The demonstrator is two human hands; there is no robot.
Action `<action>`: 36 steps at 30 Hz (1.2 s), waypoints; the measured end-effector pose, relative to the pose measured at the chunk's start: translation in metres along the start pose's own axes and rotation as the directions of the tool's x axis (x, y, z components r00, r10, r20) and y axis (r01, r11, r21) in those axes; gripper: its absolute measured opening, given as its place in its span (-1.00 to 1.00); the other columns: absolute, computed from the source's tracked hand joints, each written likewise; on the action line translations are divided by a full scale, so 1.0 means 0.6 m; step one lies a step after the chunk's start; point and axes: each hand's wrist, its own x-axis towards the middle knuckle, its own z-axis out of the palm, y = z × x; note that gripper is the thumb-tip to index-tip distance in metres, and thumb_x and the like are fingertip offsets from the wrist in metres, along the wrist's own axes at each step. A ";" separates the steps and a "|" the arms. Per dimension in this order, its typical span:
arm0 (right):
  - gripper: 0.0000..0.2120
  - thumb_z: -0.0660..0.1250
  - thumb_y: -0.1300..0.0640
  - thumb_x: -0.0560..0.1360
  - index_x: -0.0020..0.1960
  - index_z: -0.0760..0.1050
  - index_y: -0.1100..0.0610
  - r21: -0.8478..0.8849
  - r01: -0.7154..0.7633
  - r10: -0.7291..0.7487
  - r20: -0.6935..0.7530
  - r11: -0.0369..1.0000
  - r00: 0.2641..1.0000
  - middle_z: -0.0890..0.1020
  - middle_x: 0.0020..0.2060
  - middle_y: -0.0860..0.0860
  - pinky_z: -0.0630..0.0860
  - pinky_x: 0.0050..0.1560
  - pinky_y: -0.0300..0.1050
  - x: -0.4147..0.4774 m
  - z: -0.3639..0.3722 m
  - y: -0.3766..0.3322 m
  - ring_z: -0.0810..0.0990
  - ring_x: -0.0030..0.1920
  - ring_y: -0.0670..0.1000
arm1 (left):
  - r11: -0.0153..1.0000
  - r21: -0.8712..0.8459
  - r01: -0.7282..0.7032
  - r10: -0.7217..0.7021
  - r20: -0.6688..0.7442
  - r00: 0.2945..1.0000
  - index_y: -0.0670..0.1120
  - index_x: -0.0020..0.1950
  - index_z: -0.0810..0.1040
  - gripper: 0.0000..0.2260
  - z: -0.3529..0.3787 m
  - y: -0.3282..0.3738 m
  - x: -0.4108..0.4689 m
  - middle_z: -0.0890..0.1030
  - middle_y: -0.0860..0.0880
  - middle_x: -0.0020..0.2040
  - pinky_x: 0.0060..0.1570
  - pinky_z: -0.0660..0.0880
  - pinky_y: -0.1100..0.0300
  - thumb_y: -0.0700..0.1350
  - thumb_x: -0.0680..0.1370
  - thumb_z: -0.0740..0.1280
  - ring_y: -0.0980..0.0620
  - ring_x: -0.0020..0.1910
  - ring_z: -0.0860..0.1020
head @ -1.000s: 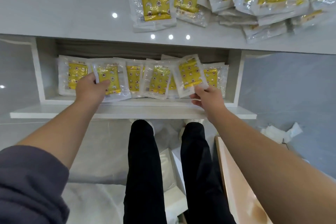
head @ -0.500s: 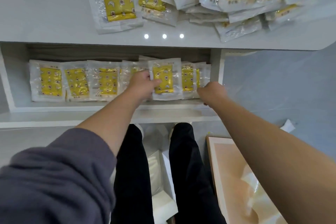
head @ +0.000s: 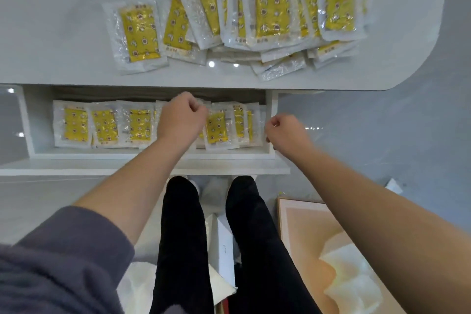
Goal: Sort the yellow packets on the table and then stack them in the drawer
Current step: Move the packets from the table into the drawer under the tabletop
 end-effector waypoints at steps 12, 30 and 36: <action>-0.85 0.17 0.12 0.56 -0.03 0.52 0.07 0.081 0.172 -0.171 -0.020 0.982 0.985 0.64 -0.14 0.00 0.61 -0.09 -0.01 -0.013 0.011 -0.161 0.62 -0.14 0.02 | 0.934 -0.098 0.343 -0.355 -0.353 0.865 -0.12 0.44 0.20 -0.23 -0.138 0.042 0.103 0.29 -0.12 0.39 0.25 0.35 -0.12 0.14 0.39 0.47 -0.13 0.36 0.30; -0.78 0.29 0.12 0.51 0.15 0.43 0.02 0.192 0.036 0.088 -0.598 0.981 0.797 0.43 0.13 -0.06 0.42 0.16 -0.05 0.034 -0.182 -0.144 0.52 0.08 0.00 | 0.909 -0.415 -0.032 -0.059 -0.206 0.977 -0.08 -0.24 0.35 -0.72 -0.118 0.171 0.030 0.40 0.03 -0.14 -0.28 0.28 0.30 0.05 0.52 0.32 0.15 -0.29 0.33; -0.52 0.35 -0.05 0.47 0.31 0.29 0.02 0.119 -0.130 0.171 -0.470 0.984 0.866 0.45 0.20 0.00 0.29 0.22 0.06 0.103 -0.271 -0.130 0.51 0.17 0.08 | 0.958 -0.274 0.086 -0.152 -0.231 0.961 -0.32 -0.17 0.47 -0.70 -0.058 0.272 0.051 0.48 -0.27 -0.04 -0.25 0.42 -0.14 -0.05 0.47 0.35 -0.27 -0.18 0.50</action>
